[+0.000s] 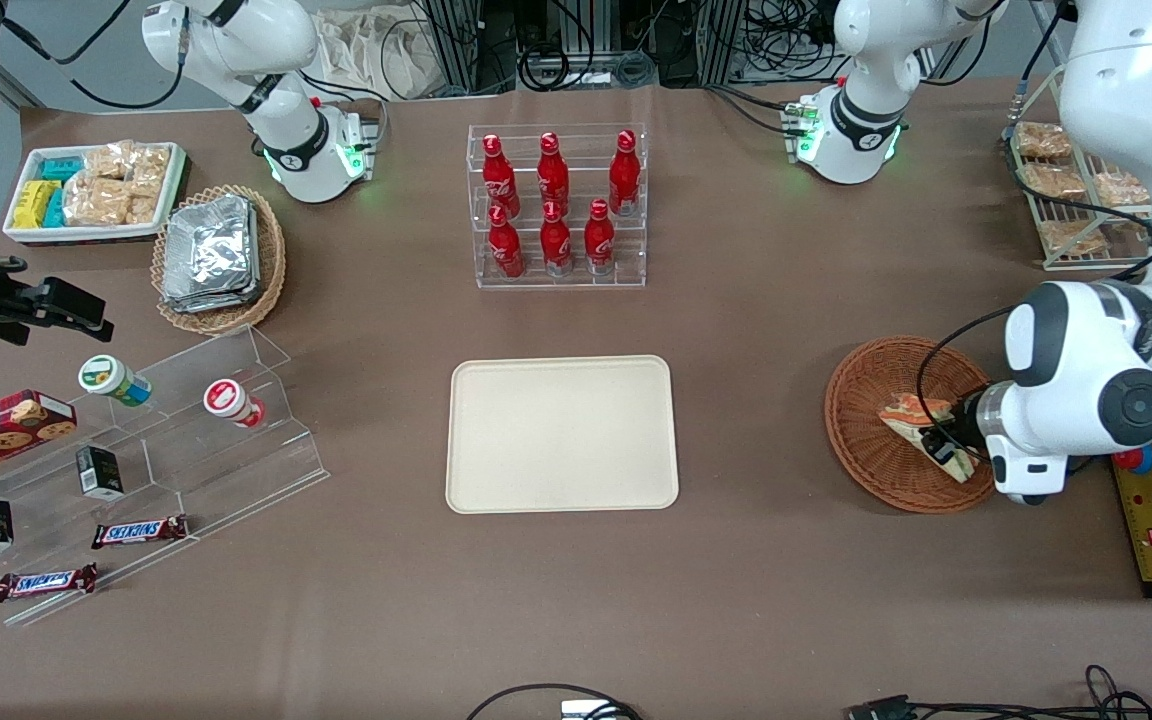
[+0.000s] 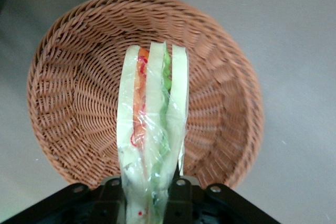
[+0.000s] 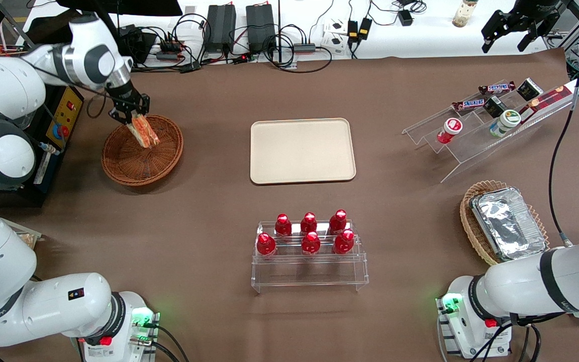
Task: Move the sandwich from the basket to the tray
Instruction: 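Lift the sandwich and carry it with the left gripper over the cream tray, then lower the sandwich onto the tray and open the left gripper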
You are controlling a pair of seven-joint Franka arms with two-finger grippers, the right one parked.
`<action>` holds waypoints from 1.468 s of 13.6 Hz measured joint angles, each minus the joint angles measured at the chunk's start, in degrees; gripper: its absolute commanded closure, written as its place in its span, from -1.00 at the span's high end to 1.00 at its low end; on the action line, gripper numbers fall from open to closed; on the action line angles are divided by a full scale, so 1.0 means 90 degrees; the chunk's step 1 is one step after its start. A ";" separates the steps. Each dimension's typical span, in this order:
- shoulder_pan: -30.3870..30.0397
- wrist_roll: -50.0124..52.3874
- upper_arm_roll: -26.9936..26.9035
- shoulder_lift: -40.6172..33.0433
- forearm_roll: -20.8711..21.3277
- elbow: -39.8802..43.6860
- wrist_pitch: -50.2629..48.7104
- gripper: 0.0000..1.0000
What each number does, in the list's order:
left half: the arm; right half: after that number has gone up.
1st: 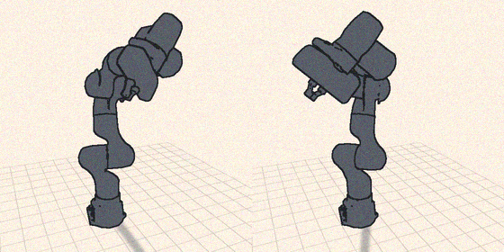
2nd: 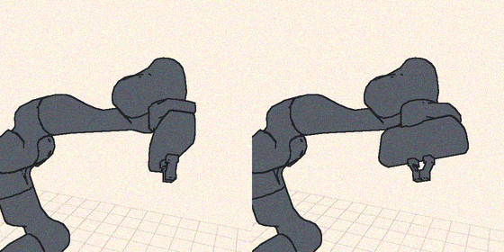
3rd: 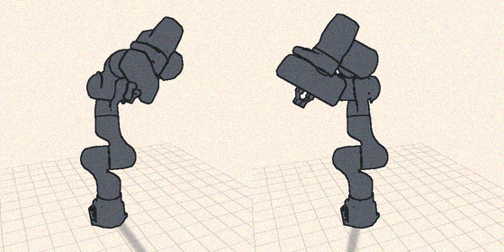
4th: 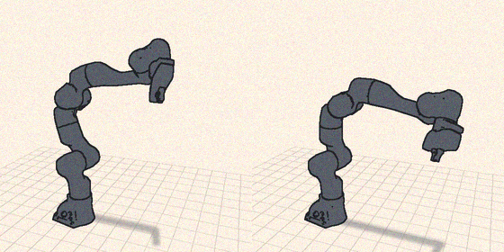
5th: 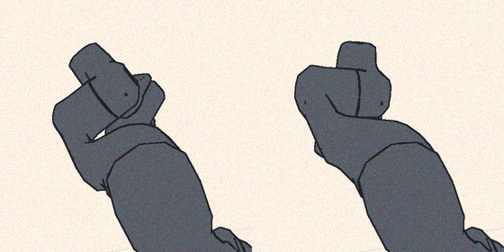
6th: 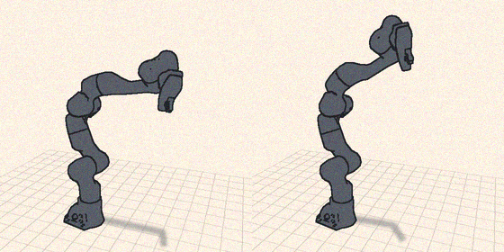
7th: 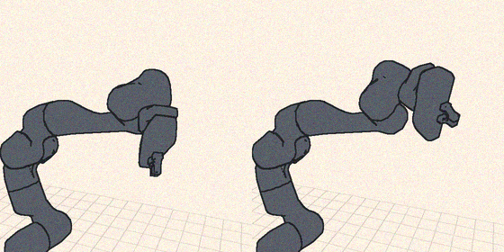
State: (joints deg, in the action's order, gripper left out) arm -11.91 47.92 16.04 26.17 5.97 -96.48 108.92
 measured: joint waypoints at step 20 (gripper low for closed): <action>0.4056 -0.0532 0.0260 0.2479 0.0400 0.2274 0.0342 -1.00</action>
State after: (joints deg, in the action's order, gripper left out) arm 24.59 43.14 18.38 48.48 9.57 -76.02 112.00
